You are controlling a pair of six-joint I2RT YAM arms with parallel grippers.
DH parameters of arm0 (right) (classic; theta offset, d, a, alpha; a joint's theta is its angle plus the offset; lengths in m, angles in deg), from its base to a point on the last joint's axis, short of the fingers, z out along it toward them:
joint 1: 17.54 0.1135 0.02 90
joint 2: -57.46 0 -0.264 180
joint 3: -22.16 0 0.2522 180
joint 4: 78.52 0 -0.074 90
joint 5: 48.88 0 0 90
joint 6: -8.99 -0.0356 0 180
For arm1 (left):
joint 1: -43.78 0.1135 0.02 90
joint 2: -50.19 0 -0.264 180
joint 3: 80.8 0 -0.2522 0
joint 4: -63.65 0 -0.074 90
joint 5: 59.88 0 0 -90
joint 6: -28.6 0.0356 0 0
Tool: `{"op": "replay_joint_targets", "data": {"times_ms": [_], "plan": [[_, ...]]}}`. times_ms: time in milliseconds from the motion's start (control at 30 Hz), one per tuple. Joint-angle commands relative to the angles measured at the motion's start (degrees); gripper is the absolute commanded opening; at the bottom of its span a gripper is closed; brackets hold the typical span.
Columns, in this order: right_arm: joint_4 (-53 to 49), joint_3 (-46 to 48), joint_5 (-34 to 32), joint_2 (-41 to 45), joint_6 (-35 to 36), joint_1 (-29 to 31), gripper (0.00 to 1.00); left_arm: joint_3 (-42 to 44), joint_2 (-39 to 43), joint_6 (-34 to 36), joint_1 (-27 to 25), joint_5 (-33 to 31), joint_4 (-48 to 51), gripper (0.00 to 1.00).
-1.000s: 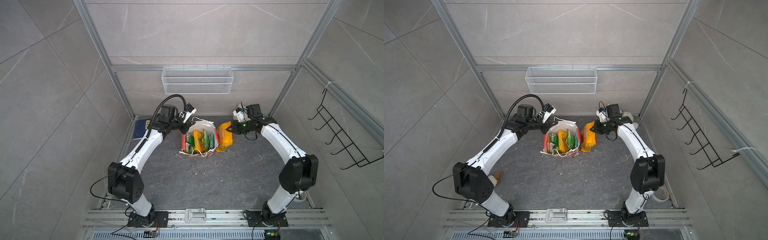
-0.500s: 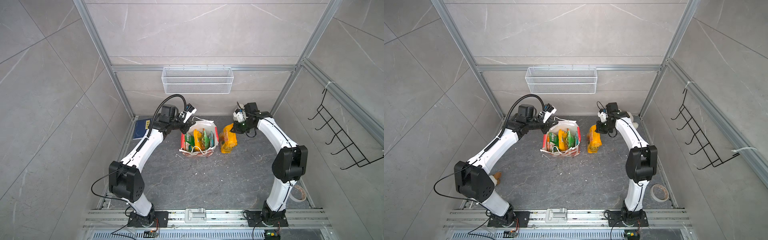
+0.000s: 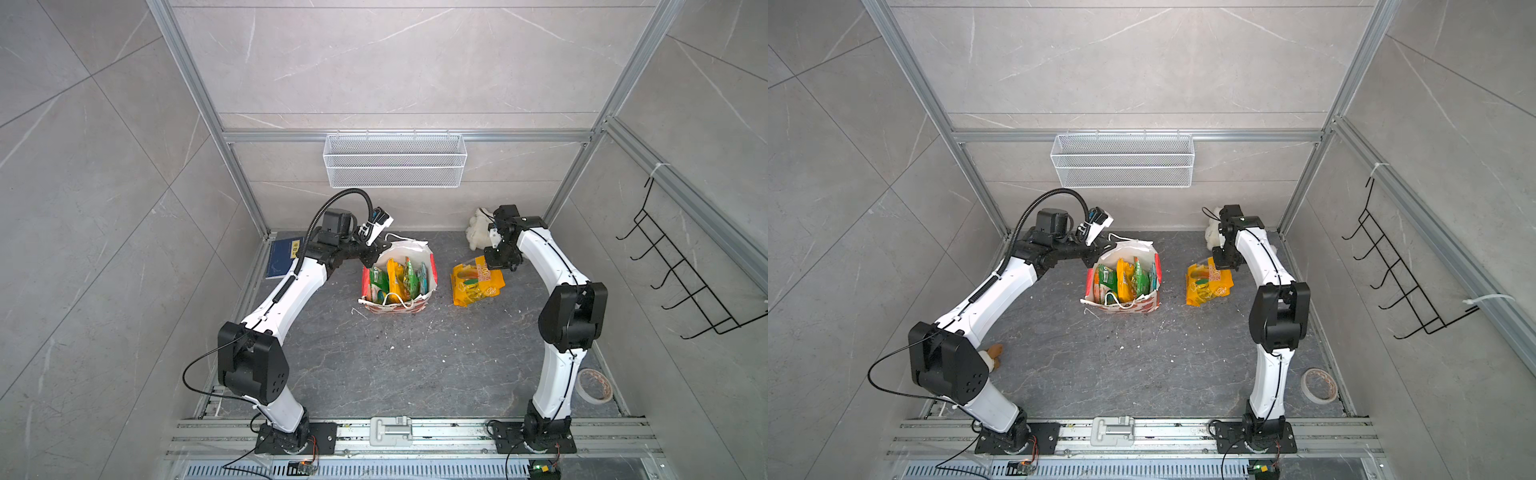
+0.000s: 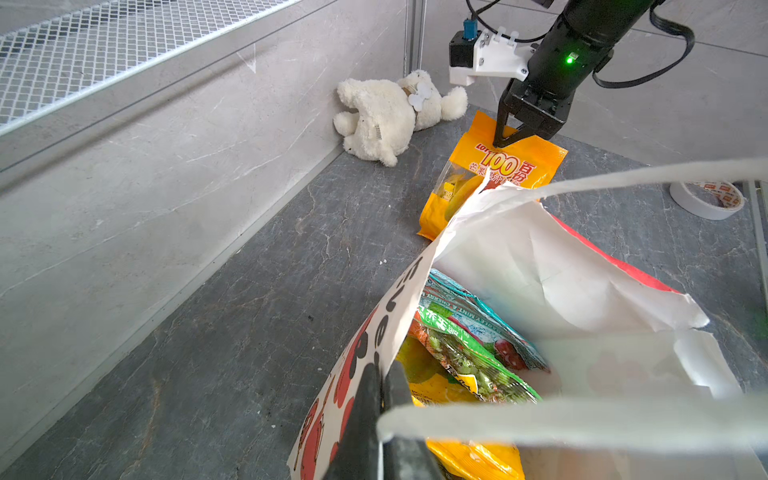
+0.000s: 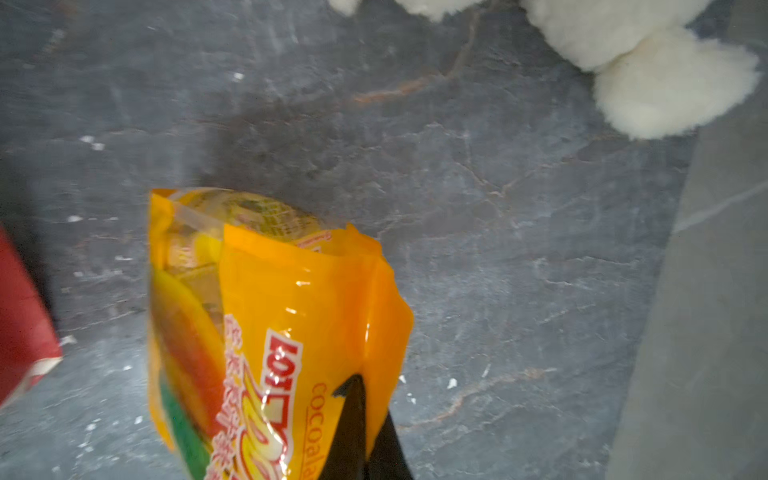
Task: Take the snacks out of the paper bag
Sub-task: 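Carry the yellow pack beside the bag and lower it to the table, then open the right gripper and raise it off the yellow pack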
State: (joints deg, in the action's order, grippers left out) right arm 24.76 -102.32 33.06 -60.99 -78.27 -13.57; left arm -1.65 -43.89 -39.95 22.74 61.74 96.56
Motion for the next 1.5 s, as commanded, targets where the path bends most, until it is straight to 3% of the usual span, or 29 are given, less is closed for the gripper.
{"op": "replay_joint_targets", "data": {"times_ms": [0, 300, 800, 833, 900, 967, 1100, 1200, 1300, 1367, 1467], "plan": [[-2.74, -2.51, -6.47, -2.97, 1.73, -1.39, 0.0, -0.67, 2.37, -0.4, -0.82, 2.84, -4.5, 0.0], [0.9, -6.84, -15.57, -10.54, 7.3, -4.58, 0.0, -0.96, 2.45, -0.36, -0.85, 3.33, -4.38, 0.0], [0.3, -13.82, -17.28, -17.95, 9.71, -8.19, 0.0, -1.06, 2.79, -0.09, -1.02, 2.96, -3.79, 0.0], [0.3, -13.85, -17.51, -17.92, 9.32, -8.18, 0.02, -1.2, 2.72, -0.1, -1.02, 3.09, -3.79, 0.0], [0.12, -14.25, -17.38, -17.58, 9.08, -8.11, 0.22, -1.24, 2.67, 0.08, -1.02, 3.05, -3.75, 0.0], [-0.33, -15.7, -18.13, -17.3, 8.54, -8.32, 0.34, -1.25, 2.5, 0.1, -1.02, 2.94, -3.88, 0.0], [-9.42, -28.24, -19.65, -19.37, 5.69, -8.23, 0.42, -1.75, 1.81, -0.36, -1.1, 3.3, -3.82, 0.0], [-17.34, -39.74, -15.47, -20.24, 1.59, -8.18, 0.43, -1.46, 1.8, -0.27, -1.11, 3.48, -4.02, 0.0], [-22.07, -44.81, -6.05, -17.32, -2.33, -6.76, 0.39, -1.43, 1.88, -0.69, -1.19, 3.55, -4.05, 0.0], [-20.56, -40.94, -3.91, -12.05, -4.46, -4.15, 0.39, -1.34, 2.15, -0.71, -1.28, 3.89, -4.07, 0.0], [-10.9, -25.25, -0.29, 0.5, -8.13, 0.78, 0.39, -0.78, 2.65, -0.62, -1.54, 4.21, -3.89, 0.0]]}}
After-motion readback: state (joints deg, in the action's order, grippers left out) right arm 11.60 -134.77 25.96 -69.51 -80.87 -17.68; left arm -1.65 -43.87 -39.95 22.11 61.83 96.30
